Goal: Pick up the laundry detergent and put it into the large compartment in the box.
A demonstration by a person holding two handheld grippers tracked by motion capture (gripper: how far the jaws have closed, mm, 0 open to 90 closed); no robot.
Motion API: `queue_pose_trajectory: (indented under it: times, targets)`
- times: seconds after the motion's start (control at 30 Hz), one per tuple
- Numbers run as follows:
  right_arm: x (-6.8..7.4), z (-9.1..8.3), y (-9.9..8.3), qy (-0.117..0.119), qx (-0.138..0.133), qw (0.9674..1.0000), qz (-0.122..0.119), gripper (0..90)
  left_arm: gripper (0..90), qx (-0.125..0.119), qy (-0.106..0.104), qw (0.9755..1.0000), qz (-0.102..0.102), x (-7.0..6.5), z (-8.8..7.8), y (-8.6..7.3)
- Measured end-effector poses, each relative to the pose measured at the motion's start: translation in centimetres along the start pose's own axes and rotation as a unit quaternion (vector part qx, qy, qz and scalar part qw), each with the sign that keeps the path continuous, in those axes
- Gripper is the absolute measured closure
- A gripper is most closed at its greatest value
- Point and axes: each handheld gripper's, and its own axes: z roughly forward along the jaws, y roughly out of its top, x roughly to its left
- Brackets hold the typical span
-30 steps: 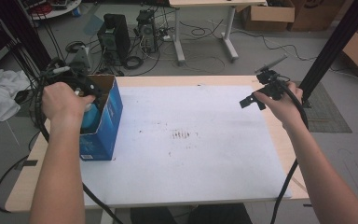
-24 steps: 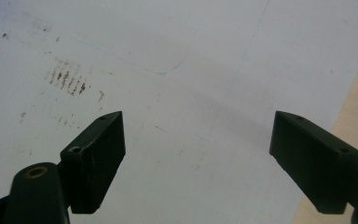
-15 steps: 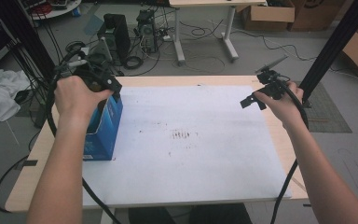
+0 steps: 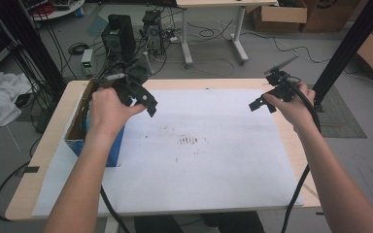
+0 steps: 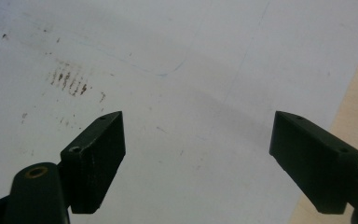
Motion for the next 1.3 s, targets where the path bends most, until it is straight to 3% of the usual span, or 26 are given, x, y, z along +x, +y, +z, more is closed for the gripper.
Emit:
queue_pose_trajectory:
  times: [0.13, 0.3, 0.53, 0.7, 0.8, 1.3]
  targets:
    - [0.0, 0.1, 0.0, 0.002, 0.002, 1.0000, 0.000, 18.0, 16.0, 0.001, -0.015, 0.9994, 0.032, -1.8, 0.9, 0.1]
    - [0.0, 0.0, 0.0, 0.002, 0.002, 1.0000, -0.003, 18.0, 15.9, 0.004, -0.013, 0.9975, 0.070, -3.8, 1.7, 0.3]
    - [0.0, -0.1, 0.0, 0.002, 0.001, 1.0000, -0.004, 18.0, 15.9, 0.004, -0.021, 0.9946, 0.102, -5.8, 2.8, 0.4]
    - [0.0, -0.2, 0.0, 0.002, 0.001, 1.0000, -0.003, 18.0, 15.8, 0.011, -0.011, 0.9930, 0.117, -6.7, 3.5, 0.5]
    - [0.0, -0.3, -0.1, 0.002, 0.000, 1.0000, -0.004, 18.0, 15.9, 0.009, -0.020, 0.9927, 0.119, -7.1, 3.8, 0.5]
    - [0.0, -0.5, -0.3, 0.001, 0.001, 1.0000, -0.002, 18.0, 15.6, 0.022, -0.027, 0.9914, 0.126, -7.8, 5.3, 0.9]
